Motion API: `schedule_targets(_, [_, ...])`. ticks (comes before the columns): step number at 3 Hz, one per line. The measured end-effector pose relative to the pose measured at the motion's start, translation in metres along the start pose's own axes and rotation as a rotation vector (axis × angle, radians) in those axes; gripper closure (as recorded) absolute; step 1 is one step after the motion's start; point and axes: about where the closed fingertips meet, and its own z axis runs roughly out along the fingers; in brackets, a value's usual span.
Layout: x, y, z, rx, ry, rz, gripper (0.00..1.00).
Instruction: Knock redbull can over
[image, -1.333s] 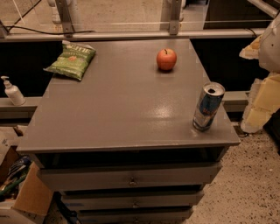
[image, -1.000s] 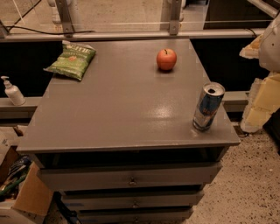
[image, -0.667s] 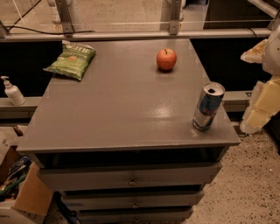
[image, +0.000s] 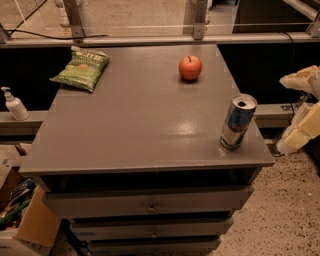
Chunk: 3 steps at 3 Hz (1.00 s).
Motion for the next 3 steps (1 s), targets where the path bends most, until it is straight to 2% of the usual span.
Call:
schedule_targets(1, [0.0176,-0.0152,0.0109,-0.04,-0.137,0.059,0.0])
schedule_targets(3, [0.0254,-0.0189,0.0201,-0.065,-0.193,0.079,0.0])
